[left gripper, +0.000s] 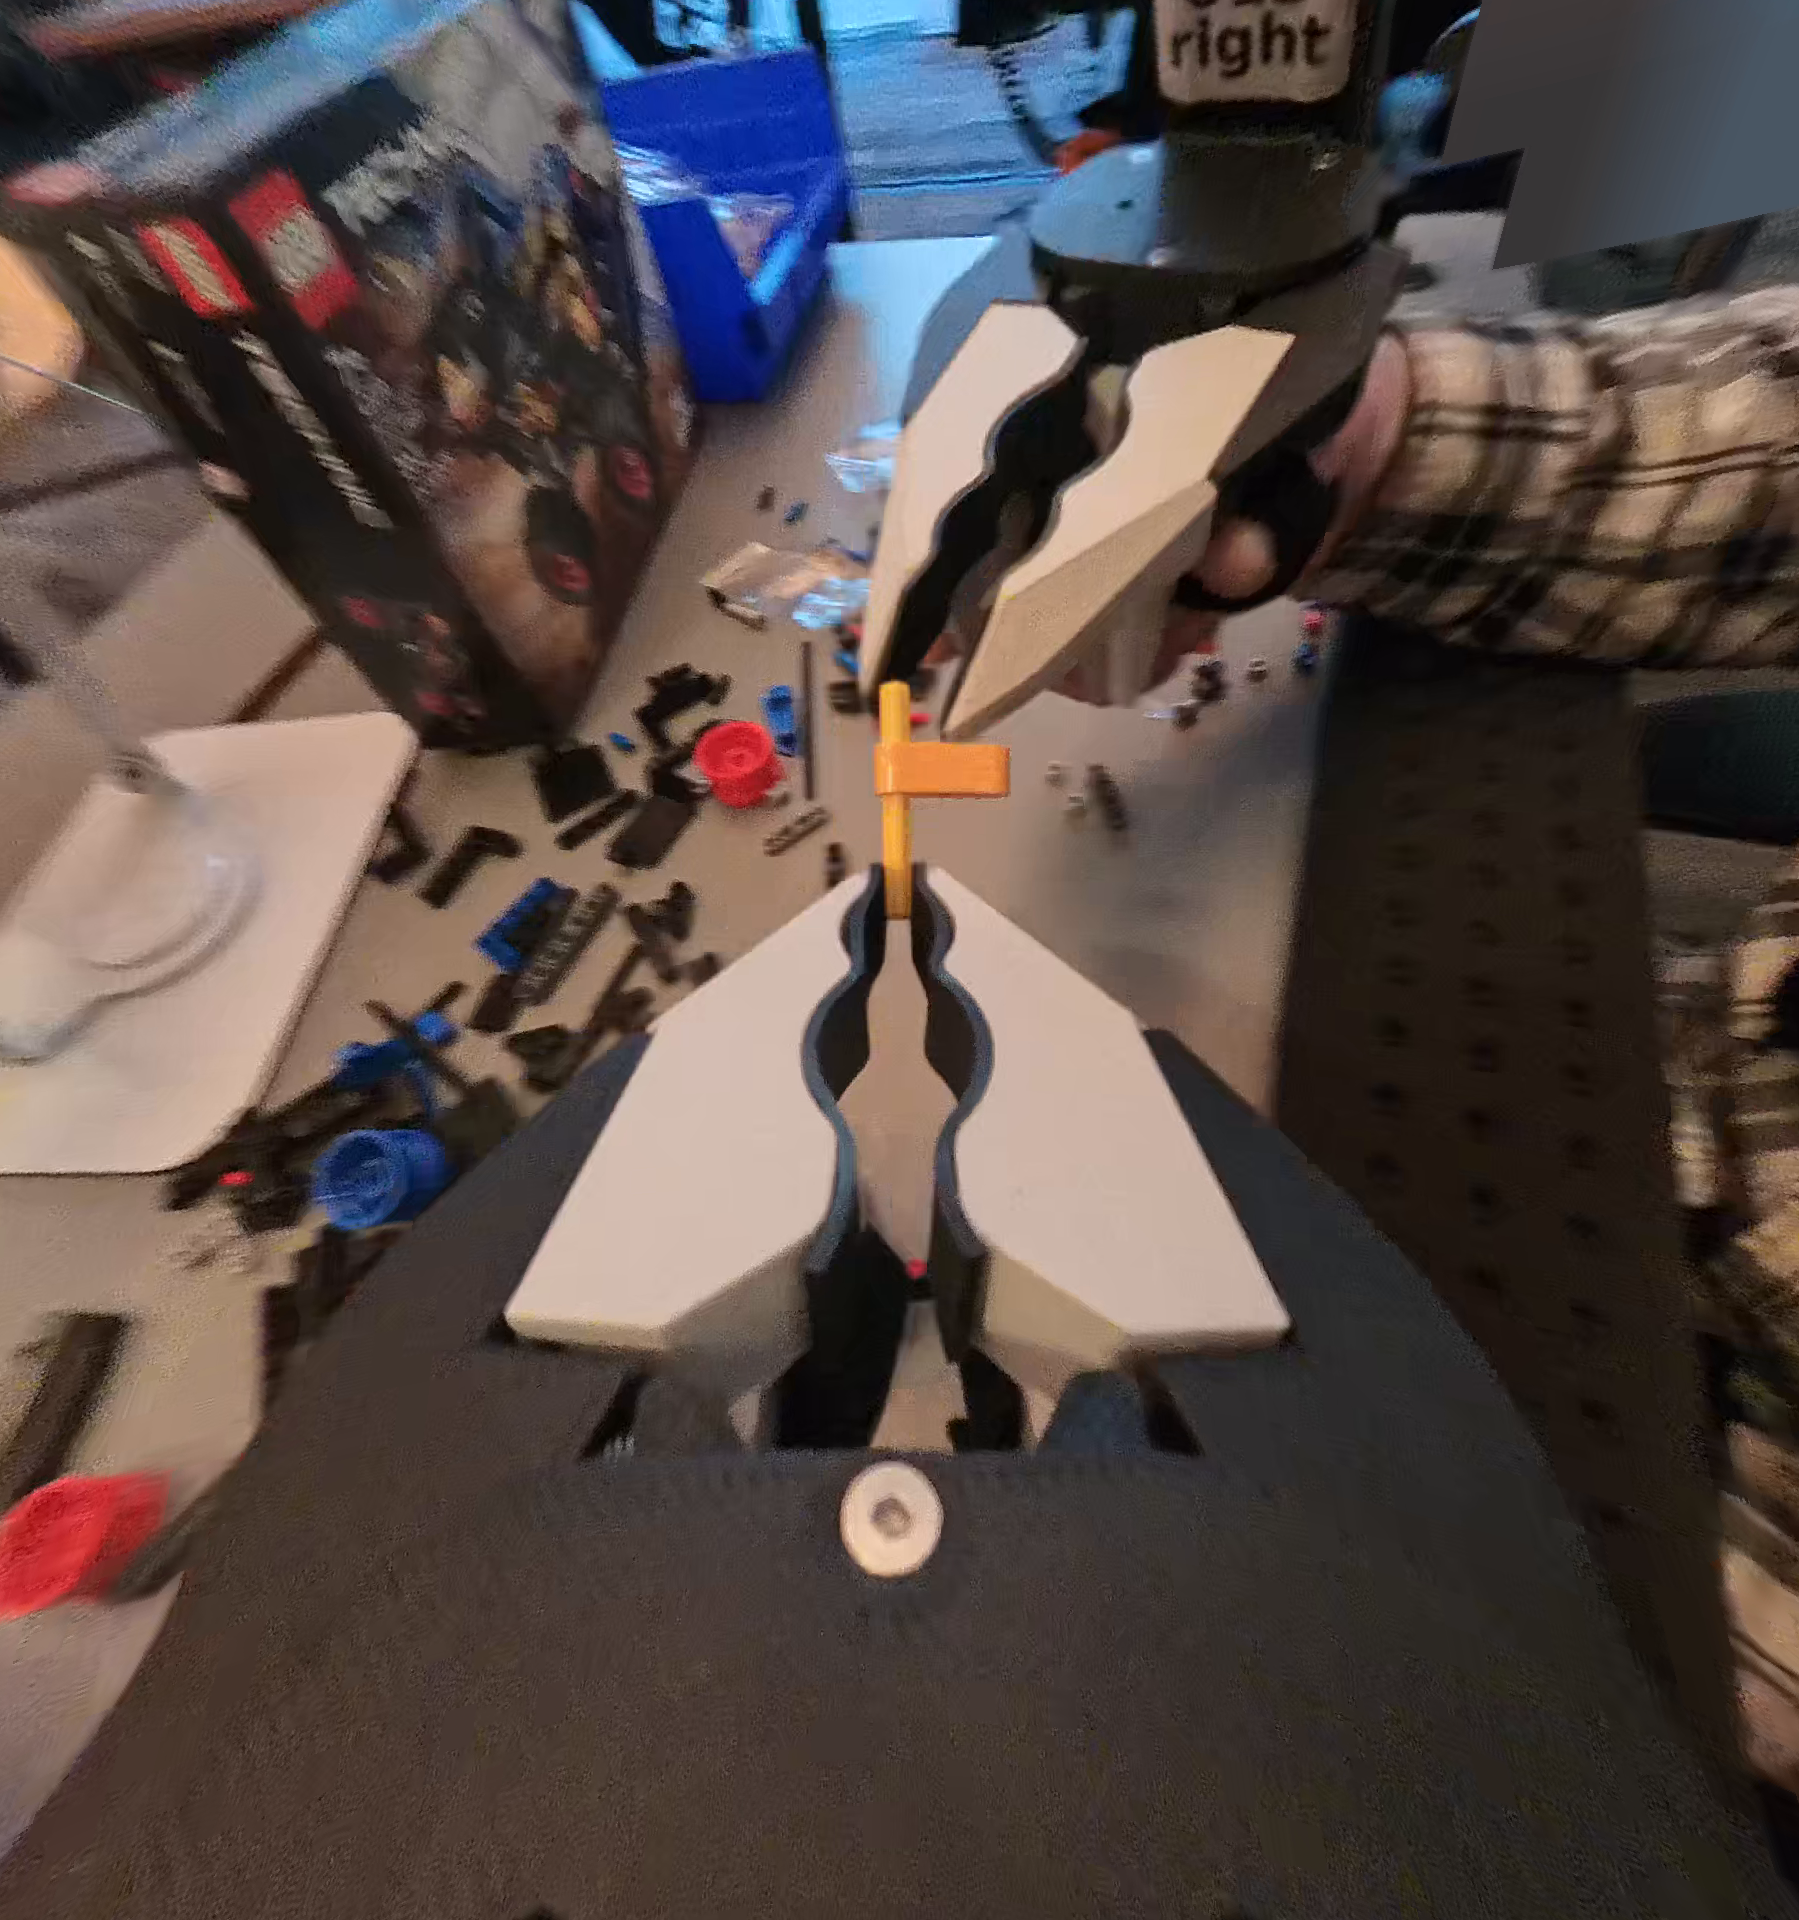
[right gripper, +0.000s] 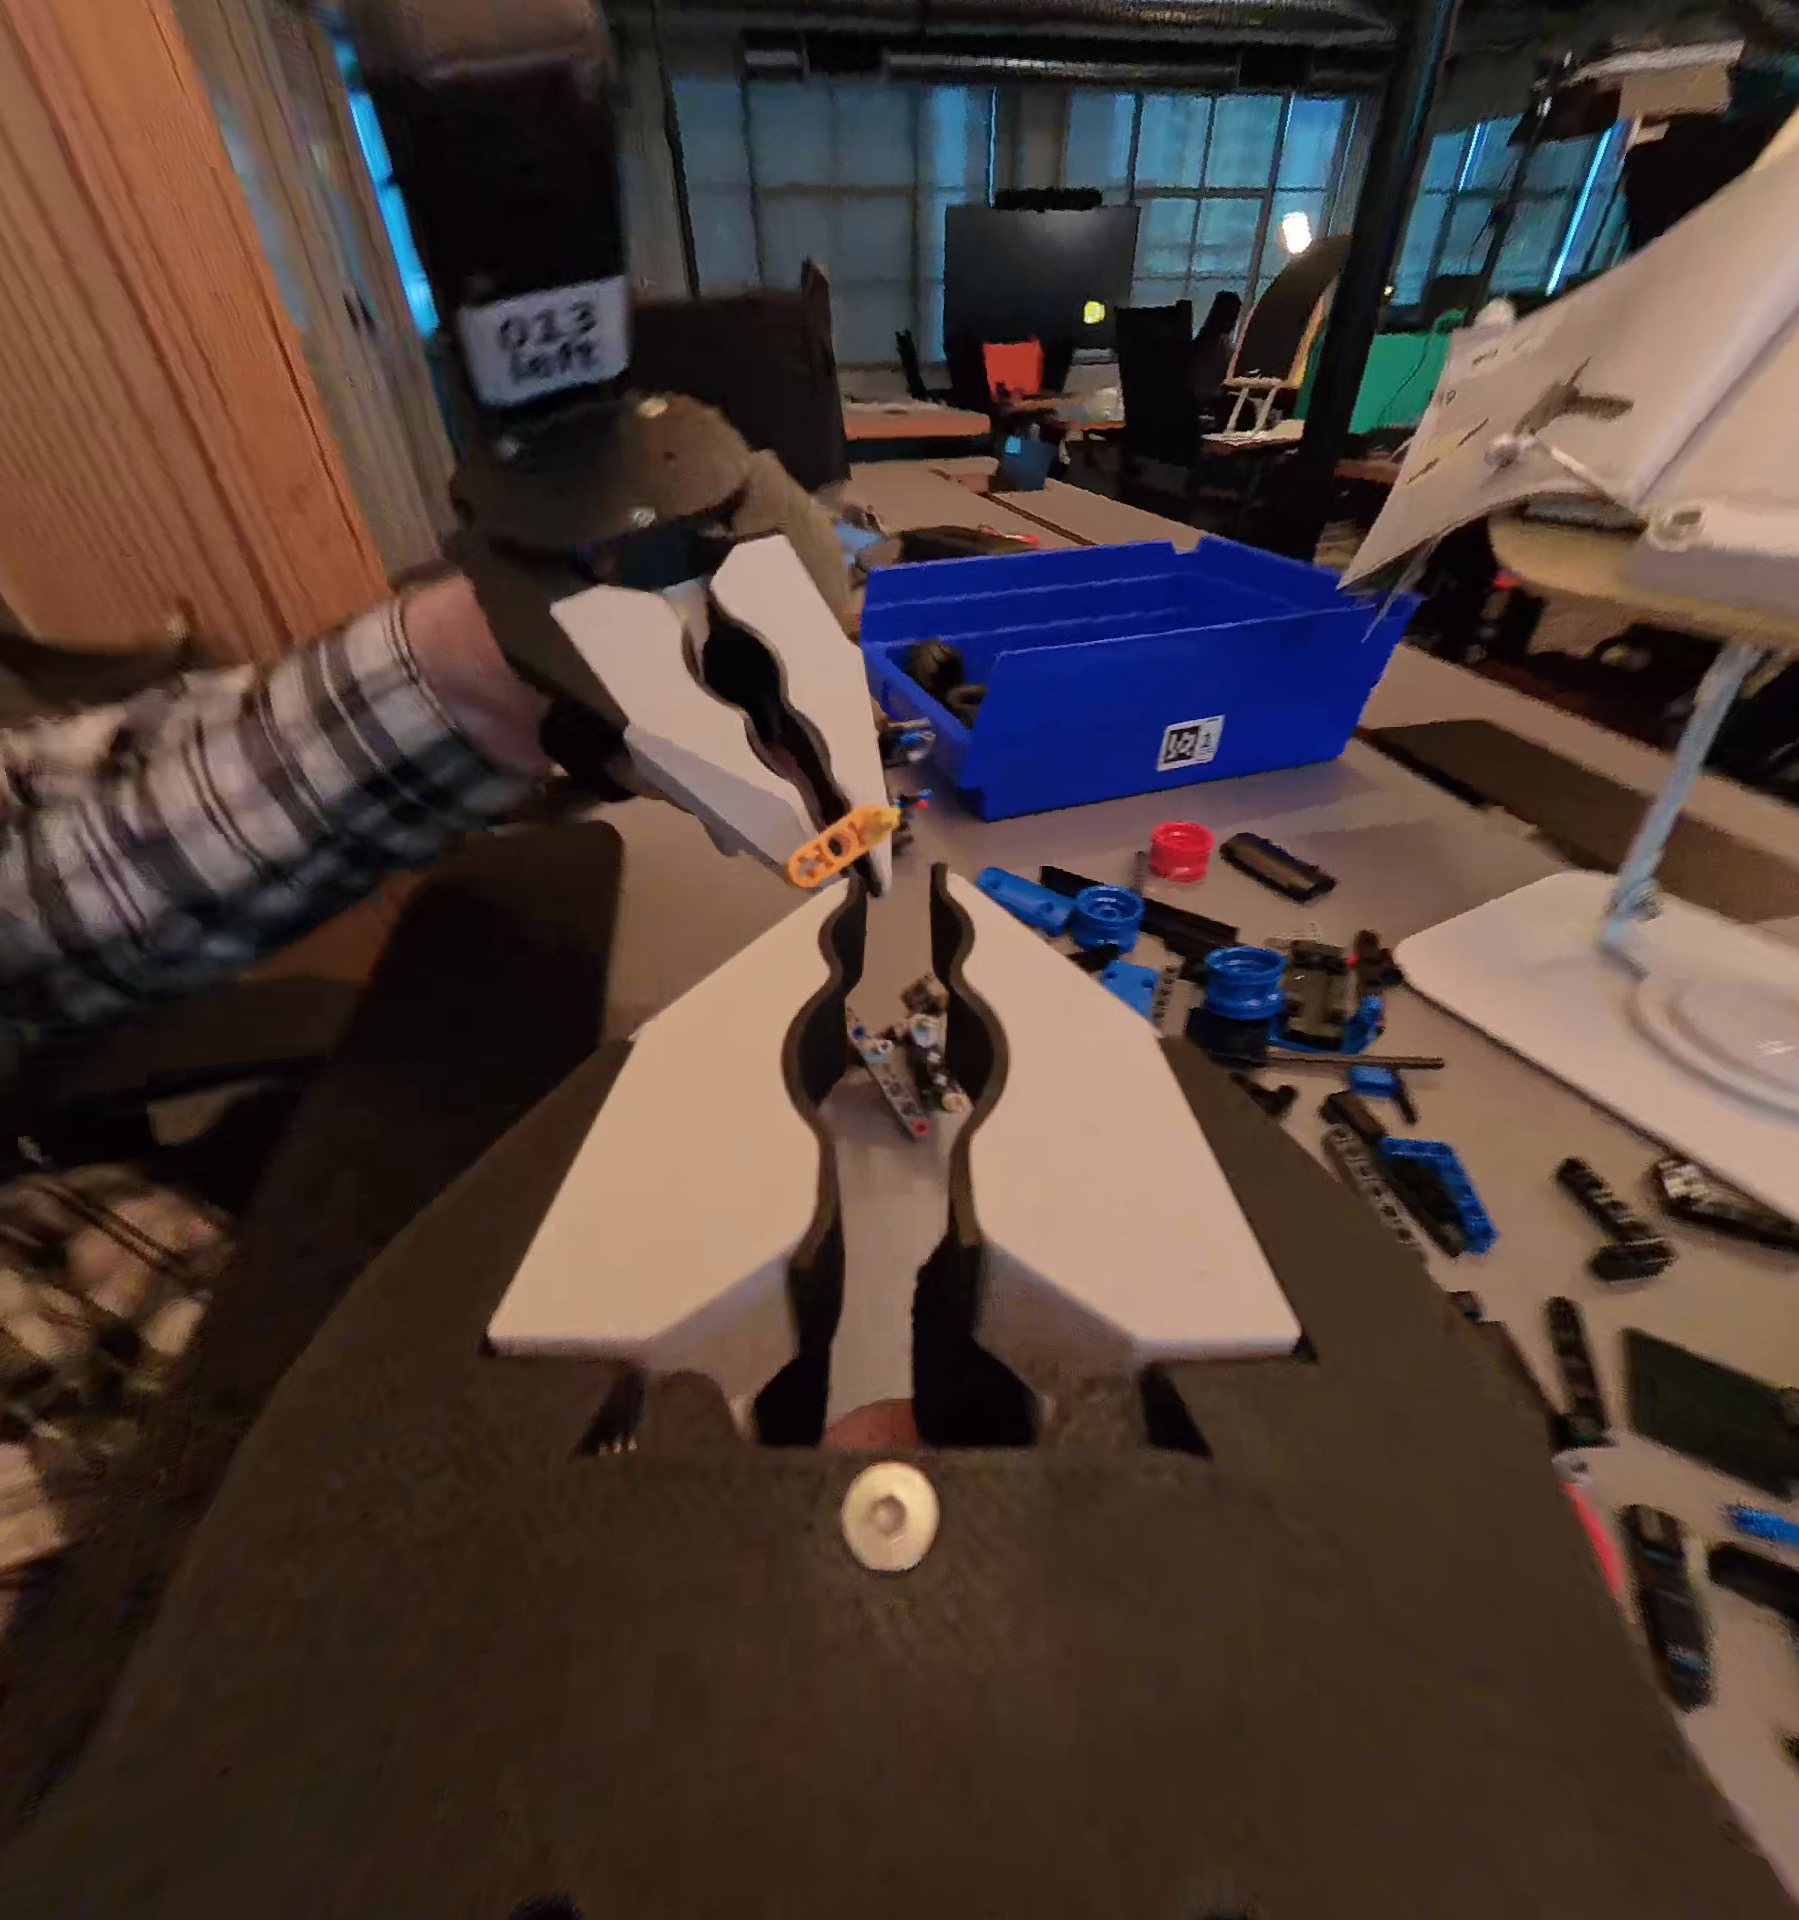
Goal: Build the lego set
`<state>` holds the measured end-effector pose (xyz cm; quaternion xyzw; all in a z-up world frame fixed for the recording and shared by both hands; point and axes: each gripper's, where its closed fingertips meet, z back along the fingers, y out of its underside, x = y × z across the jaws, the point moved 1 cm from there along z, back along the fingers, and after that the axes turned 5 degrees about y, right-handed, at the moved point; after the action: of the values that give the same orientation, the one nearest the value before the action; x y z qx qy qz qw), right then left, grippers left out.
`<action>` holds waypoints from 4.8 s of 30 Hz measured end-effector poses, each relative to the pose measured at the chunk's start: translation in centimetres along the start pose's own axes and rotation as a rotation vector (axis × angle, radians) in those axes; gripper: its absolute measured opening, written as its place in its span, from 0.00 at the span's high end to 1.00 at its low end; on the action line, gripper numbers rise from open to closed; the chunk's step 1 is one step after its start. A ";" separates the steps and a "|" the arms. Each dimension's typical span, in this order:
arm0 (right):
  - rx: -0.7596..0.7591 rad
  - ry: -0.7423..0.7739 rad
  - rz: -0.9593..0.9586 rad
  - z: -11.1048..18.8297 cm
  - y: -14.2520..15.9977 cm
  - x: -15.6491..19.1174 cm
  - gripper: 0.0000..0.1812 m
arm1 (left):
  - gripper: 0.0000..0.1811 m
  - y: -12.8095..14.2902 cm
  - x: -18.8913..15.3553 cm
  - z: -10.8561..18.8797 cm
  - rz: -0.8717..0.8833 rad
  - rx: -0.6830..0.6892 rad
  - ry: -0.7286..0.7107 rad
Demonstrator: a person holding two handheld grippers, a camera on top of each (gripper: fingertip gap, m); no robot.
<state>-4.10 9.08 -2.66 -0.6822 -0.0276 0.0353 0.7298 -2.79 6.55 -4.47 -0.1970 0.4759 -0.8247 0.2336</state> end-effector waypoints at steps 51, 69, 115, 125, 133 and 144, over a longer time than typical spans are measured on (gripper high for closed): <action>-0.094 -0.173 0.279 1.5 -1.2 4.9 0.95 | 0.95 -2.1 -6.0 -1.2 0.248 -0.270 0.668; -0.058 0.055 0.244 1.2 -1.2 0.5 0.95 | 0.83 -0.3 -0.7 0.8 -0.003 -0.149 0.057; 0.002 0.075 0.254 0.0 0.0 0.6 0.95 | 0.96 -1.8 -1.1 -0.3 -0.079 -0.107 0.015; -0.002 0.085 0.240 -0.2 0.0 0.2 0.95 | 0.99 -1.8 -0.6 -0.1 -0.085 -0.085 0.024; -0.010 0.099 0.213 0.1 -0.3 -0.3 0.95 | 1.00 -2.3 0.1 -0.4 -0.091 -0.072 0.050; 0.024 0.139 0.189 0.3 0.2 -1.3 0.95 | 0.85 1.2 1.4 0.5 -0.078 0.089 -0.061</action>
<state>-5.42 9.22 -2.80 -0.6738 0.0881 0.0567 0.7315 -3.42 4.82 -5.13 -0.2295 0.4233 -0.8472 0.2243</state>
